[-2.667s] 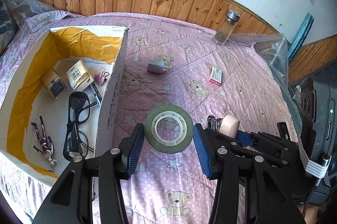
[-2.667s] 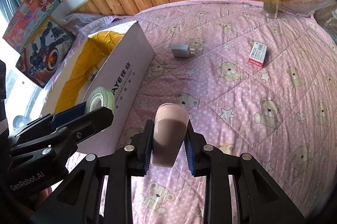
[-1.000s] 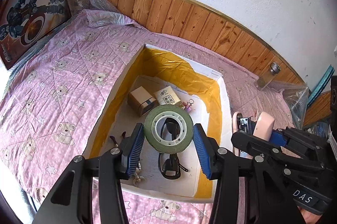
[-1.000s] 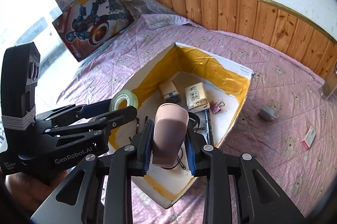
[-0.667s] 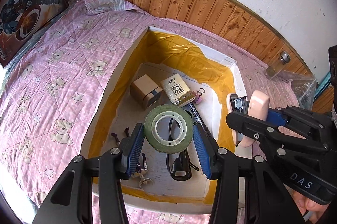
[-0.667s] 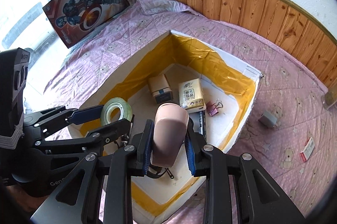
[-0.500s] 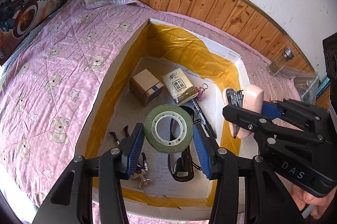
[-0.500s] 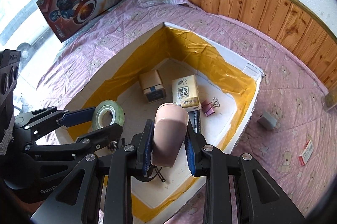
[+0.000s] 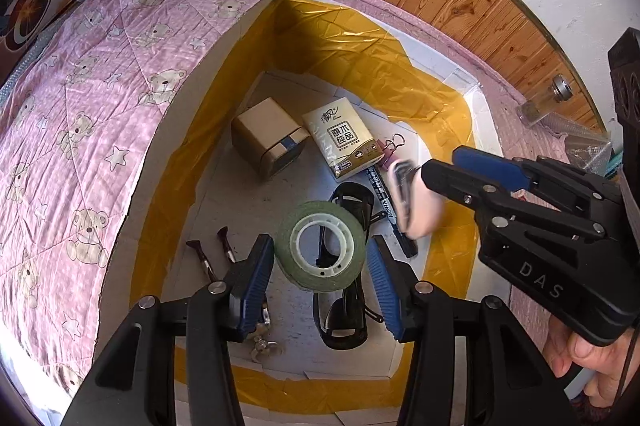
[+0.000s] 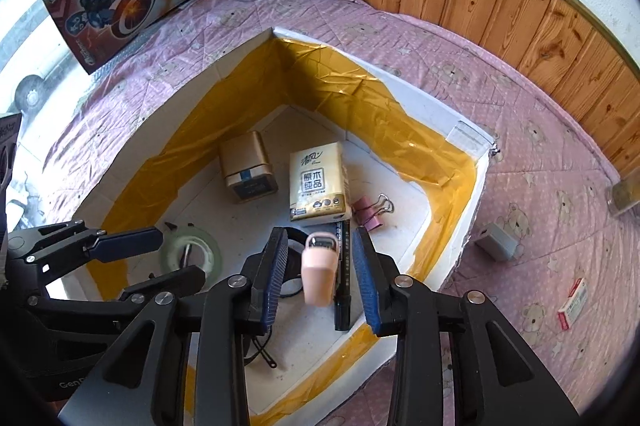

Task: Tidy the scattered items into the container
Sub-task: 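Open the right tool to drop the stapler while the left tool drops the tape roll into the box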

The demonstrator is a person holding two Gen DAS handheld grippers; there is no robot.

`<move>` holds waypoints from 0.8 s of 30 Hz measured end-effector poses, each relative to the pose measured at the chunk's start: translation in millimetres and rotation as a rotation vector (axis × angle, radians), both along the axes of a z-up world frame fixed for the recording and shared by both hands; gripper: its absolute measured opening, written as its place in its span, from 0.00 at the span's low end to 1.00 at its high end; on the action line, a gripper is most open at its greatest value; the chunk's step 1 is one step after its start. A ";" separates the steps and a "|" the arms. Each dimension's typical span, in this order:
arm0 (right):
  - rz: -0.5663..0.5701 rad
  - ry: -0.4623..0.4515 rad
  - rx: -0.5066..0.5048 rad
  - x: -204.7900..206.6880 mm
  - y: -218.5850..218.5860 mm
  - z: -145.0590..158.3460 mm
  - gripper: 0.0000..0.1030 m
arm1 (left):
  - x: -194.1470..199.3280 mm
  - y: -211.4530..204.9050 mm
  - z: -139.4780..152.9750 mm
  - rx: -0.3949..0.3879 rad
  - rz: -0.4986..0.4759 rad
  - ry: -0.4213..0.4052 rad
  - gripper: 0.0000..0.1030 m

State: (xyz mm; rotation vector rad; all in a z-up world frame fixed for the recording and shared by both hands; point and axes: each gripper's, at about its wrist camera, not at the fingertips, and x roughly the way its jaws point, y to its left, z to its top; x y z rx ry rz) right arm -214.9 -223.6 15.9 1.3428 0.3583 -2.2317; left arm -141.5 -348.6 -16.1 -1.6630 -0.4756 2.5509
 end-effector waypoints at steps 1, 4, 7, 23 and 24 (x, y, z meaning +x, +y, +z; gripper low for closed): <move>-0.004 -0.001 -0.006 0.2 2.3 1.2 0.35 | 0.3 -0.7 0.1 -0.002 0.003 0.003 0.50; -0.005 0.000 -0.018 4.0 6.9 4.7 0.35 | 3.4 -2.8 3.6 -0.016 0.010 0.015 0.50; 0.005 -0.001 -0.025 10.8 7.7 7.2 0.35 | 6.5 -3.0 7.5 -0.022 0.010 0.019 0.50; 0.039 0.034 -0.056 57.5 18.6 30.6 0.35 | 42.6 22.4 34.8 -0.067 -0.012 0.066 0.50; 0.039 0.037 -0.056 59.8 19.6 32.1 0.35 | 45.0 23.7 36.3 -0.068 -0.011 0.069 0.50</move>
